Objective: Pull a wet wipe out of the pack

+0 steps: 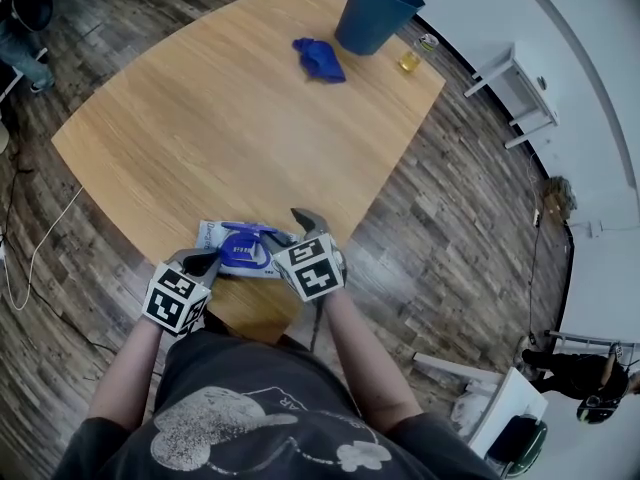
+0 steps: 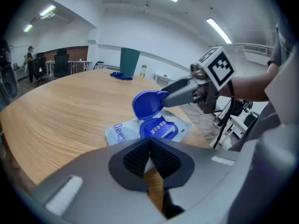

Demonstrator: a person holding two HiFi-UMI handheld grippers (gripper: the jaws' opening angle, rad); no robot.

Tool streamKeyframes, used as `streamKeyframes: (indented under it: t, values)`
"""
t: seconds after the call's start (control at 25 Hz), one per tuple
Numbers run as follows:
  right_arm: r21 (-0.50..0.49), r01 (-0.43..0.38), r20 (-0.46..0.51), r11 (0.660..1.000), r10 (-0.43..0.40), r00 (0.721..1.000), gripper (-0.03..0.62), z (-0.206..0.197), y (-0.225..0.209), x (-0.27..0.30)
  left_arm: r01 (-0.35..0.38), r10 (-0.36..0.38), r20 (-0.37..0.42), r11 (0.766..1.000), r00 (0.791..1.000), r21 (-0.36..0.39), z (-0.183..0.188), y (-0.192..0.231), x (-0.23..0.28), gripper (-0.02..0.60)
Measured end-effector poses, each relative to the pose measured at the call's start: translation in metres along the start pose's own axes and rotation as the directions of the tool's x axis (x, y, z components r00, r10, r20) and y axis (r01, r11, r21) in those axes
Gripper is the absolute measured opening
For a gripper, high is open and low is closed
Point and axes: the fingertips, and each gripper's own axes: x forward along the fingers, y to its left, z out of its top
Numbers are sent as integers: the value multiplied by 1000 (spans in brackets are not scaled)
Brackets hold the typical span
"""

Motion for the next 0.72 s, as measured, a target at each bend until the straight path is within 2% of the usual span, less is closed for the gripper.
streamKeyframes:
  t: [0.12,0.16,0.2,0.32,0.4,0.52,0.6,0.72]
  values:
    - [79,12,7,997,-12,1000,291,-4,-10,7,56,-58,61,998,996,34,14,-20,-2,27]
    - [93,20,8,995,-21,1000,291,-5,-13,10,68,-71,67,997,995,43,16,-26,-1,95]
    - [103,28,4,994,-29,1000,291,-6,-16,13,73,-76,66,996,995,53,17,-31,0,134]
    - [133,35,-16,990,-34,999,291,-11,-21,25,43,-50,53,991,997,127,19,-35,10,184]
    - [153,34,-22,988,-32,999,291,-12,-22,31,5,-12,29,974,1000,228,14,-35,17,208]
    - [160,34,-33,987,-29,999,277,-16,-22,38,-57,50,29,929,998,365,14,-37,22,209]
    - [162,29,-32,986,-24,999,269,-17,-21,41,-86,75,43,919,996,385,19,-37,25,207]
    - [165,8,-8,986,-7,1000,267,-14,-21,38,-92,82,45,928,996,360,23,-37,33,207]
